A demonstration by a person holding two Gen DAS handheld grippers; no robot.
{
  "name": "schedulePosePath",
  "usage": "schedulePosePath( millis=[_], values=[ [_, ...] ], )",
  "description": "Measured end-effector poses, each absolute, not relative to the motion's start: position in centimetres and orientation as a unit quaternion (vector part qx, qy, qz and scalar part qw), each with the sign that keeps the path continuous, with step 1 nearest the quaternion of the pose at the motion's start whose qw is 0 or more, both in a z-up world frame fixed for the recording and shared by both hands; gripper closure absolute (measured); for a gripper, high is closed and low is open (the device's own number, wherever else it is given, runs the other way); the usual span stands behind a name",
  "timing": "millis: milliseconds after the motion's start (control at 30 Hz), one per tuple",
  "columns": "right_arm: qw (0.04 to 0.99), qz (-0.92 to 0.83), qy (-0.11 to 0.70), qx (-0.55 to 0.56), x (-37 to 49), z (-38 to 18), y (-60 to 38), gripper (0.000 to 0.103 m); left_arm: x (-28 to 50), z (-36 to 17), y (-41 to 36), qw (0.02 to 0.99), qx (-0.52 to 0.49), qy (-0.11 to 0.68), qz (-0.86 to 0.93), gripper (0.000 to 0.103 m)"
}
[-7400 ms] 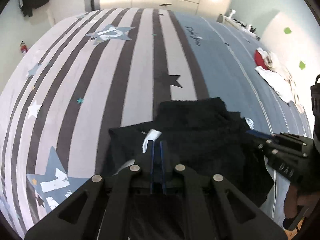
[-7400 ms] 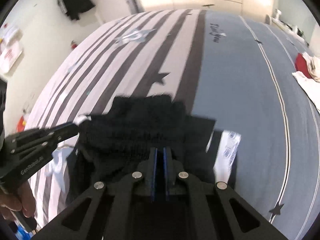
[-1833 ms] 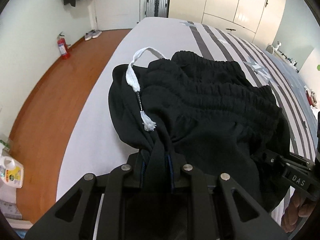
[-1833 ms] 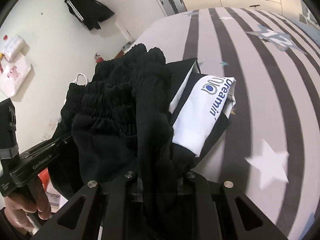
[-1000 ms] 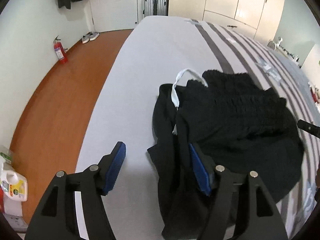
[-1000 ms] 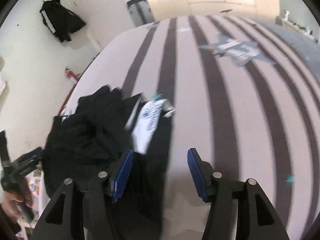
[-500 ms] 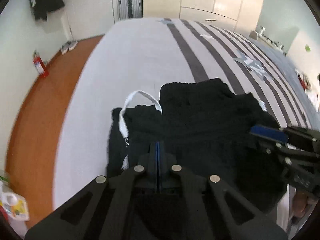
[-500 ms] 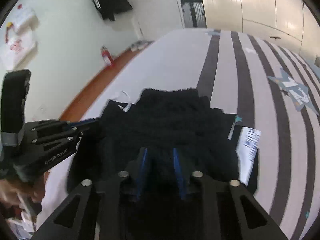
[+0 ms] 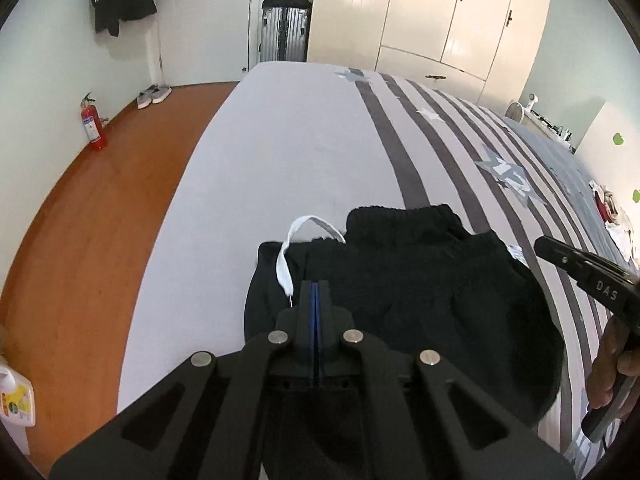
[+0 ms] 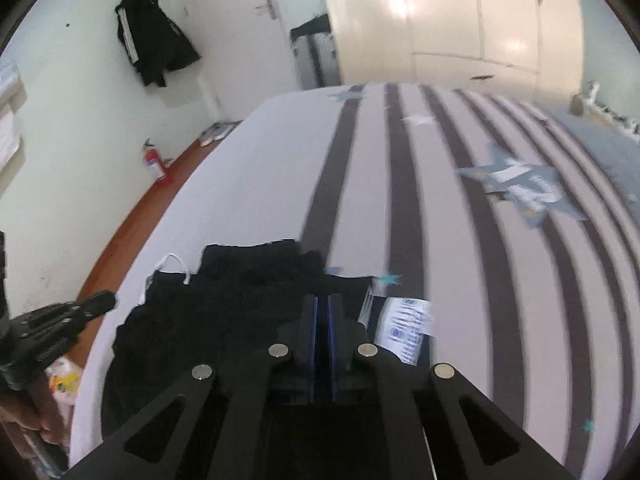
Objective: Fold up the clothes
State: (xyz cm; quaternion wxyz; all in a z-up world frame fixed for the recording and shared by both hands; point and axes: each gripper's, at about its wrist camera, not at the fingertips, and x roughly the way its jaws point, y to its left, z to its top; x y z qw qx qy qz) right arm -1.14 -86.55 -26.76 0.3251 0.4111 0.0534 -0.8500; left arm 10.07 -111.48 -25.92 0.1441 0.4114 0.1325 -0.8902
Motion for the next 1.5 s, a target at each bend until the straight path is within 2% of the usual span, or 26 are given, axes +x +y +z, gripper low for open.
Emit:
schedulePosePath(
  millis=[167,267,333,633,767,933,967,1167,1367,1500],
  values=[
    [0.356,-0.832,0.091,0.416,3.1,-28.4,-86.4,0.097,11.6,-27.3,-109.1,0.126,0.435,0.124,-0.883,0.103],
    [0.336,-0.828,0.125,0.432,3.3,-31.0,-87.6,0.101,11.0,-30.7,-109.8,0.144,0.464,0.108,-0.867,0.103],
    [0.324,-0.829,0.121,0.439,1.9,-32.5,-87.5,0.103,11.0,-32.3,-111.4,0.147,0.468,0.124,-0.863,0.102],
    [0.297,-0.860,0.081,0.407,0.7,-28.6,-85.1,0.102,14.8,-27.4,-110.5,0.161,0.426,0.145,-0.878,0.102],
    [0.331,-0.850,0.084,0.402,3.9,-27.7,-84.1,0.100,16.7,-27.3,-107.5,0.131,0.442,0.145,-0.876,0.102],
    [0.341,-0.826,0.117,0.433,7.4,-31.1,-84.1,0.100,17.7,-31.1,-106.2,0.137,0.484,0.128,-0.855,0.101],
    [0.332,-0.826,0.126,0.438,7.4,-32.0,-83.9,0.103,18.0,-31.8,-106.6,0.144,0.488,0.125,-0.852,0.101],
    [0.295,-0.839,0.111,0.443,6.1,-32.6,-80.8,0.103,19.4,-30.9,-109.1,0.190,0.482,0.125,-0.846,0.101],
    [0.313,-0.836,0.093,0.440,8.2,-30.9,-80.0,0.101,20.5,-27.6,-106.5,0.143,0.456,0.149,-0.866,0.101],
    [0.321,-0.823,0.118,0.453,9.8,-32.6,-80.7,0.101,20.5,-29.4,-104.4,0.131,0.482,0.125,-0.857,0.101]
  ],
)
